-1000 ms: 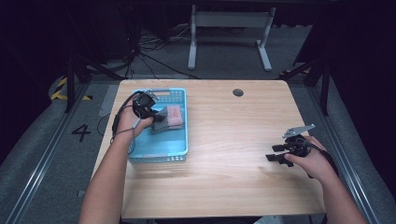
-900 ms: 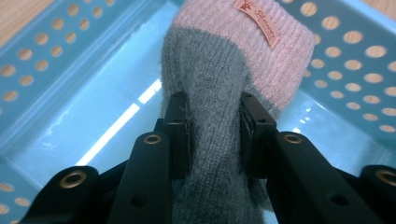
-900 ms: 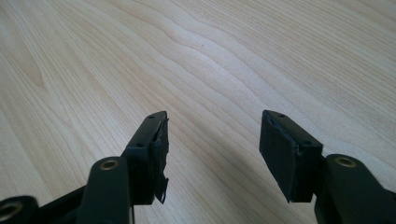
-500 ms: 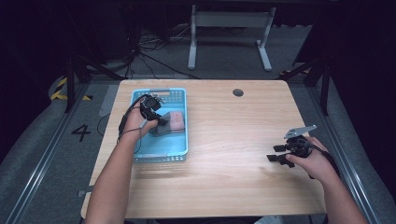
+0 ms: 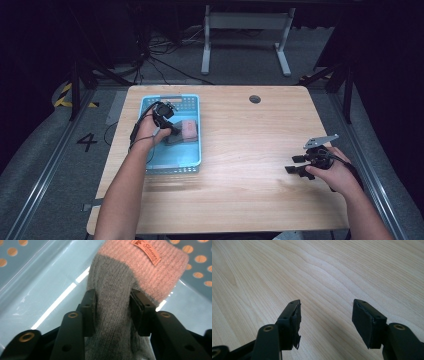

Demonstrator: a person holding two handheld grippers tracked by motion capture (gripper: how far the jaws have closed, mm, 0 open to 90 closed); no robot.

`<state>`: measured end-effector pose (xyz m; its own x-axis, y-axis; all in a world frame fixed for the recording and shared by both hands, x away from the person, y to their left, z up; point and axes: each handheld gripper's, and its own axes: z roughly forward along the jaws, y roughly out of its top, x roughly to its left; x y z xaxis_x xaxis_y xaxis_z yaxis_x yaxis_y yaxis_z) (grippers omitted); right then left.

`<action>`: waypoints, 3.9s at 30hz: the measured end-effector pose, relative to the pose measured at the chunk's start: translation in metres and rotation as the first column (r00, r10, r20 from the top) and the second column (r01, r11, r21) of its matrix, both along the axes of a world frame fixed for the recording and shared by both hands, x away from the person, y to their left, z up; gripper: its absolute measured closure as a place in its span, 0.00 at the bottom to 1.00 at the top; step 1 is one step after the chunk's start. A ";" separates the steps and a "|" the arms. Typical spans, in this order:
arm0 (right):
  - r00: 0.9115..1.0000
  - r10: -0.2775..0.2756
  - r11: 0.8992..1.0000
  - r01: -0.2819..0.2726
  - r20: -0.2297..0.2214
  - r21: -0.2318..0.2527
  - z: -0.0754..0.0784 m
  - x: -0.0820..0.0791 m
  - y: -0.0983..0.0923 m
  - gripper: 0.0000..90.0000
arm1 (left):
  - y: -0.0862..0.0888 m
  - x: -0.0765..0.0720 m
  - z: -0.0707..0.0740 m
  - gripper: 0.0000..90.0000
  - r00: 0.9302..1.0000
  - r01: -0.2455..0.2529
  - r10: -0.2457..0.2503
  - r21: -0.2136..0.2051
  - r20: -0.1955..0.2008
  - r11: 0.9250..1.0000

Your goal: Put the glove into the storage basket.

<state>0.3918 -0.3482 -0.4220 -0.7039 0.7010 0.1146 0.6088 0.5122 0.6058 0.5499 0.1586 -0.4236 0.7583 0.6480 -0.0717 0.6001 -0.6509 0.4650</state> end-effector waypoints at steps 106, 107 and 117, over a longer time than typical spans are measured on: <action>0.991 0.128 0.989 -0.130 -0.031 -0.065 -0.020 0.015 0.037 0.43 | -0.049 -0.218 -0.040 0.28 0.982 0.178 -0.162 -0.180 0.099 0.967; 0.991 0.128 0.989 -0.130 -0.030 -0.065 -0.020 0.015 0.036 0.43 | -0.049 -0.218 -0.040 0.28 0.982 0.178 -0.163 -0.182 0.096 0.967; 0.991 0.129 0.990 -0.131 -0.027 -0.056 -0.018 0.014 0.036 0.43 | -0.050 -0.219 -0.039 0.27 0.981 0.181 -0.164 -0.189 0.100 0.965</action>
<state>0.4061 -0.3119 -0.4405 -0.7872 0.6096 0.0939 0.5480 0.6214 0.5599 0.3310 0.1088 -0.4624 0.8660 0.4863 -0.1164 0.4407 -0.6324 0.6371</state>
